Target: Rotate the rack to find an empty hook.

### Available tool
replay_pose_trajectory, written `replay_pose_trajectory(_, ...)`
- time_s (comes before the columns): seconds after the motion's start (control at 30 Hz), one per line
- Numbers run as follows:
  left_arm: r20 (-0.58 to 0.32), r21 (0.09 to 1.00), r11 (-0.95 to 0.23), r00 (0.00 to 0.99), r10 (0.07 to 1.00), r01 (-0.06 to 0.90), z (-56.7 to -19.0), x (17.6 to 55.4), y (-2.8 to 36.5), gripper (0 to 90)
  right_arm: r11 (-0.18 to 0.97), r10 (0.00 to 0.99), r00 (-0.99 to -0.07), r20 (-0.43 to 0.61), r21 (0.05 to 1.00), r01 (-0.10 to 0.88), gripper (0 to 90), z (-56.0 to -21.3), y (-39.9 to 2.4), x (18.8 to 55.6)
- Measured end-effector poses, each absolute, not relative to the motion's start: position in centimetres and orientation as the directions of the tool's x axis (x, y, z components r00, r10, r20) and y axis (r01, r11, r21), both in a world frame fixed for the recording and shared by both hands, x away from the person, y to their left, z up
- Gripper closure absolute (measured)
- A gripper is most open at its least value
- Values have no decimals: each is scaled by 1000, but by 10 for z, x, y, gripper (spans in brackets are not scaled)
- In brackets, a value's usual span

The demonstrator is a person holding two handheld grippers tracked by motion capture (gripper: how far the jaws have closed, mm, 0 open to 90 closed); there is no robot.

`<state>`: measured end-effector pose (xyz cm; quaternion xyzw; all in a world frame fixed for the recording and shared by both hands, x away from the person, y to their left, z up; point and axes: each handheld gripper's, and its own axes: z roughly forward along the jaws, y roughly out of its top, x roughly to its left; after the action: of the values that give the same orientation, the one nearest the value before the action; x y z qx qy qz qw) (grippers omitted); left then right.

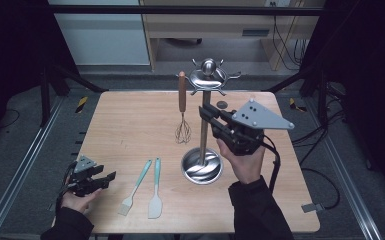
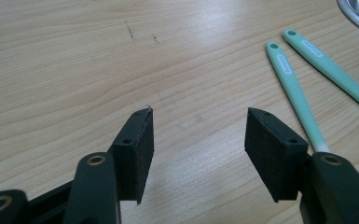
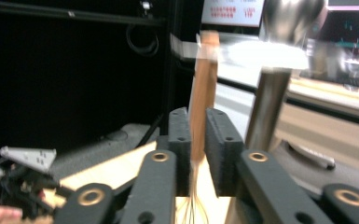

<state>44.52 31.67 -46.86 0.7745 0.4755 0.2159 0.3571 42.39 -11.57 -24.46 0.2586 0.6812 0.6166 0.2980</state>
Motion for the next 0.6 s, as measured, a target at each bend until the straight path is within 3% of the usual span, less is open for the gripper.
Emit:
replay_pose_trajectory(0.3,16,753,-309,453,891,581,-470,446,315,466,214,754,-652,-82,969,127,607,-316,-134,417)
replay_pose_trajectory(0.6,18,769,-313,471,882,558,-470,444,312,492,279,792,-607,-65,923,265,531,-370,-163,414)
